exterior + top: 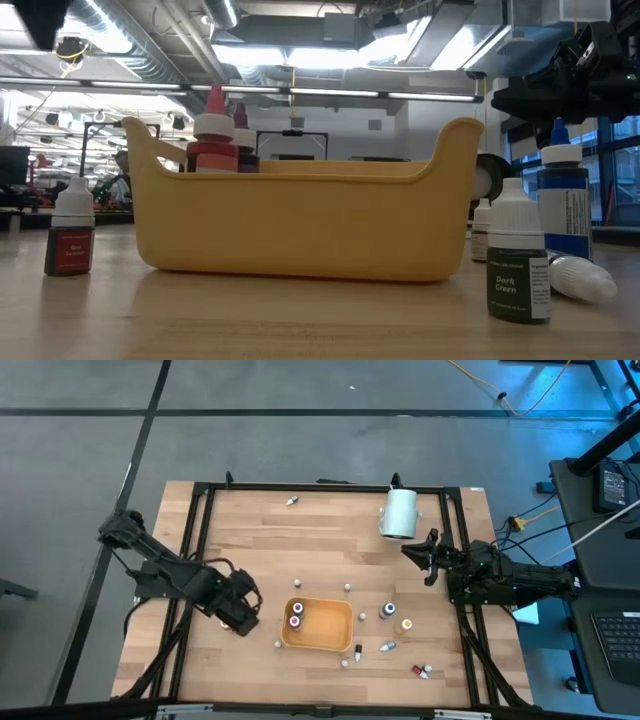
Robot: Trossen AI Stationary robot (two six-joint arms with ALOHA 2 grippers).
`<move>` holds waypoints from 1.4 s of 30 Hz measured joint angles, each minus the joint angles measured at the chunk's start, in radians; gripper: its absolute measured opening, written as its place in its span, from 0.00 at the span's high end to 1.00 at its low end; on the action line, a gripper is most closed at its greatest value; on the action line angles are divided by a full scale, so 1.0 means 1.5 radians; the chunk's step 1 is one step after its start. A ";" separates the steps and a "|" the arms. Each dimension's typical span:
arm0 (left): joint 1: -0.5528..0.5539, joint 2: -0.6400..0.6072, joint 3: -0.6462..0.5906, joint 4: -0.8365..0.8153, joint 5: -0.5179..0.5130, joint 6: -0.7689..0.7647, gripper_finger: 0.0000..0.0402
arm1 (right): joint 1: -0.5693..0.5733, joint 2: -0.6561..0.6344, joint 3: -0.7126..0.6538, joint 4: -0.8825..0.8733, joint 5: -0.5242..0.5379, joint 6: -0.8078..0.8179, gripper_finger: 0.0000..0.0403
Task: Pick & Place food coloring
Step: Put the large orange food coloring bottle in the yellow bin
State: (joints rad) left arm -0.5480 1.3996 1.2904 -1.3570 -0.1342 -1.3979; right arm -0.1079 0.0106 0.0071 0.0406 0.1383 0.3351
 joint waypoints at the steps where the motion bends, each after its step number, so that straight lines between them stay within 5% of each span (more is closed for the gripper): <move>1: 0.000 -0.014 -0.025 0.014 0.010 -0.013 0.37 | 0.000 0.000 0.000 0.000 0.000 0.000 0.84; 16: -0.022 -0.064 -0.216 0.177 0.107 -0.119 0.37 | 0.000 0.000 0.000 0.000 0.000 0.000 0.84; 42: -0.071 -0.063 -0.234 0.178 0.102 -0.182 0.37 | 0.000 0.000 0.000 0.000 0.000 -0.002 0.84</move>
State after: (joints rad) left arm -0.6548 1.3052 0.9386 -1.0904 0.0181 -1.6704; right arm -0.1079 0.0105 0.0072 0.0403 0.1387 0.3325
